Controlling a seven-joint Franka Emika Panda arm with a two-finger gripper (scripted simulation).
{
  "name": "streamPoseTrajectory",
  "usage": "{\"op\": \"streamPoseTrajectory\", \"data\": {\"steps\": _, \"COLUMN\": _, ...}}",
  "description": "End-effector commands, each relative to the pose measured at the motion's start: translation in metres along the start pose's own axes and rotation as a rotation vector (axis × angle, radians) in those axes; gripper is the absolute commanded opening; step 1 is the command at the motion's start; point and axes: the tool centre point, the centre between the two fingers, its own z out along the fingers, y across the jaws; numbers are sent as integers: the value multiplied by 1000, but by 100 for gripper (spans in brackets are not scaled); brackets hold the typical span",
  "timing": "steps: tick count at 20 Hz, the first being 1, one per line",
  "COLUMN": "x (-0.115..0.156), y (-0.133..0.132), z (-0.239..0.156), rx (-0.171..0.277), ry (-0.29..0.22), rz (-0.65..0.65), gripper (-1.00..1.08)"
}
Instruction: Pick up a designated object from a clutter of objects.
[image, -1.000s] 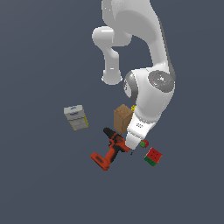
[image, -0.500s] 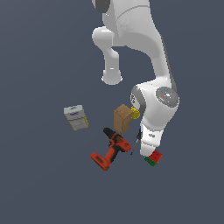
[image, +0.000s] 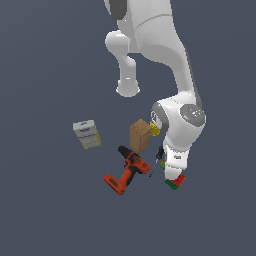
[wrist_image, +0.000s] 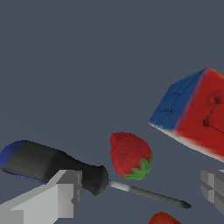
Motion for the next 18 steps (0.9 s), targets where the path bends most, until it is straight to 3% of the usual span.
{"op": "streamPoseTrajectory", "data": {"steps": 1, "x": 0, "y": 0, "z": 1, "rx": 0, "ry": 0, "rz": 0, "gripper": 100}}
{"op": "streamPoseTrajectory", "data": {"steps": 16, "x": 1, "y": 0, "z": 51, "rx": -1, "ry": 1, "rz": -6, "gripper": 100}}
{"op": "streamPoseTrajectory", "data": {"steps": 17, "x": 1, "y": 0, "z": 51, "rx": -1, "ry": 1, "rz": -6, "gripper": -100}}
{"op": "streamPoseTrajectory", "data": {"steps": 18, "x": 1, "y": 0, "z": 51, "rx": -1, "ry": 1, "rz": -6, "gripper": -100}}
